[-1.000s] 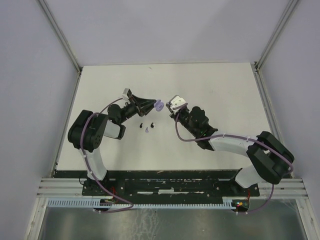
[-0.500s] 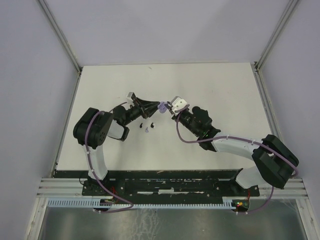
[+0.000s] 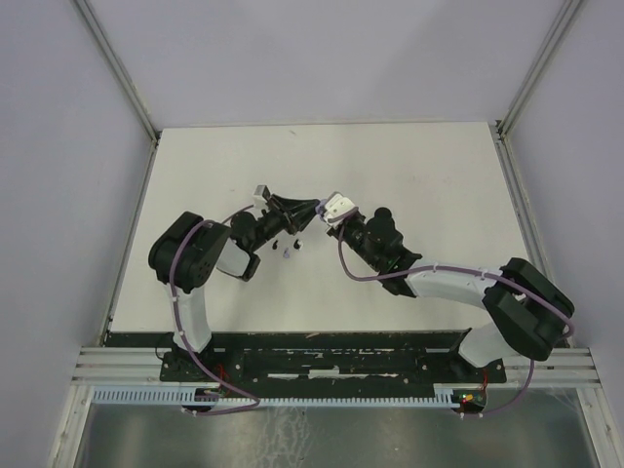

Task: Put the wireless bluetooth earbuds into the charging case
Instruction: Place the earbud in the charging case.

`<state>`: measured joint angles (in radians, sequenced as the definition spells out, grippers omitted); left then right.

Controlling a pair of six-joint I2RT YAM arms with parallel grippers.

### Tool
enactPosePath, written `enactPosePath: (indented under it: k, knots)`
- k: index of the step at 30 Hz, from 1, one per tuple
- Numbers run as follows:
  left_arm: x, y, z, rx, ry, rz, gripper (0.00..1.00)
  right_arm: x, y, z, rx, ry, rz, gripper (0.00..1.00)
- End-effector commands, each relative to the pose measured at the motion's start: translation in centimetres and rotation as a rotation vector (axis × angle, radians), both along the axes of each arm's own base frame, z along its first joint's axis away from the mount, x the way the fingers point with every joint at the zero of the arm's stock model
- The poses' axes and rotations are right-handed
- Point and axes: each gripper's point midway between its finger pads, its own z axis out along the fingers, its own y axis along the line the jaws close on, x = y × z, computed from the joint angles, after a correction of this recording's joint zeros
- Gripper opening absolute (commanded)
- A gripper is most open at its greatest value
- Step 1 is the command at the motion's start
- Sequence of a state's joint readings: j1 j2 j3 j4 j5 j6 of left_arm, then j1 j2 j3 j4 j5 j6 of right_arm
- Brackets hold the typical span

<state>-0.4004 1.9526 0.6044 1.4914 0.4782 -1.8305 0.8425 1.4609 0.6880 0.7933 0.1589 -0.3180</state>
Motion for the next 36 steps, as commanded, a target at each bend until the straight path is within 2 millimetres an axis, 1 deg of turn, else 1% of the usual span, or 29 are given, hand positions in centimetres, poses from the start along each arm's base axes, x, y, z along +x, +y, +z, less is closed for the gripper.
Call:
enactPosePath:
  k: [1, 11, 16, 19, 27, 31, 36]
  knots:
    - [-0.3, 0.1, 2.8, -0.077, -0.045, 0.035, 0.03, 0.9, 0.2, 2.4, 0.023, -0.075, -0.055, 0.01]
    - [-0.6, 0.1, 2.7, -0.087, -0.035, 0.040, 0.03, 1.5, -0.3, 1.4, -0.011, -0.082, -0.103, 0.02]
    - [-0.6, 0.1, 2.9, -0.091, -0.039, 0.041, 0.03, 1.5, -0.2, 1.0, -0.016, -0.078, -0.101, 0.02]
    - [-0.6, 0.1, 3.0, -0.093, -0.043, 0.040, 0.03, 1.5, -0.1, 1.0, -0.014, -0.081, -0.100, 0.02]
    - [-0.8, -0.3, 2.5, -0.086, -0.035, 0.031, 0.03, 1.4, 0.1, 1.4, -0.003, -0.086, -0.090, 0.02]
    - [-0.8, -0.4, 2.5, -0.088, -0.034, 0.031, 0.03, 1.4, 0.2, 1.2, -0.008, -0.082, -0.086, 0.01]
    - [-0.9, -0.5, 3.0, -0.096, -0.042, 0.028, 0.03, 1.5, 0.2, 0.8, -0.015, -0.077, -0.092, 0.01]
